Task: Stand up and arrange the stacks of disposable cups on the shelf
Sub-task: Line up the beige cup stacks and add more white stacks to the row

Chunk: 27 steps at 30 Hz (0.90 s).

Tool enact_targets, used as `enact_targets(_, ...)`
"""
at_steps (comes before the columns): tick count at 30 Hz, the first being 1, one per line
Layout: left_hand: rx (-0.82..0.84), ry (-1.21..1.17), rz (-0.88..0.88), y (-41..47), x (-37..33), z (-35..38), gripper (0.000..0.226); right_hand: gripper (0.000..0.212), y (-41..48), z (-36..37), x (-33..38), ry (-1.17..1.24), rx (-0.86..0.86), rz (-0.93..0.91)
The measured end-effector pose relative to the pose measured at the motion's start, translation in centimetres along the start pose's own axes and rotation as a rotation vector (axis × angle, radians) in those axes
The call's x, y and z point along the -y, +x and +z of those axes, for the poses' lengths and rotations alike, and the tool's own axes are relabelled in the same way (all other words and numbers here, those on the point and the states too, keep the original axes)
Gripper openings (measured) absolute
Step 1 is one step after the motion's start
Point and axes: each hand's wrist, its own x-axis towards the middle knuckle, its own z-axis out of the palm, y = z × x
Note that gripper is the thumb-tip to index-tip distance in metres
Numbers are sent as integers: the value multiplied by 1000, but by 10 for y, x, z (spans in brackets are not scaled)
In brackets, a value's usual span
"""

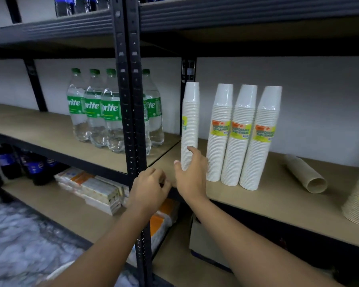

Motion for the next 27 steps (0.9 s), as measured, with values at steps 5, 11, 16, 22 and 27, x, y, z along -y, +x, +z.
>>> enact_targets(5,-66,90,48,2,5,10,19,59,14,25,-9,-80,-108,-19)
enact_targets(11,-99,45,77,3,8,22,19,60,32,32,-7,-36,-158,-25)
enact_targets(16,-104,34,90,1,9,23,19,57,37,33,-7,-86,-209,0)
enact_targets(22,-81,23,83,0,8,20,19,55,31,30,-5,-136,-188,-21)
enact_targets(27,-34,9,80,-1,2,11,21,54,11,14,0,-44,-100,-72)
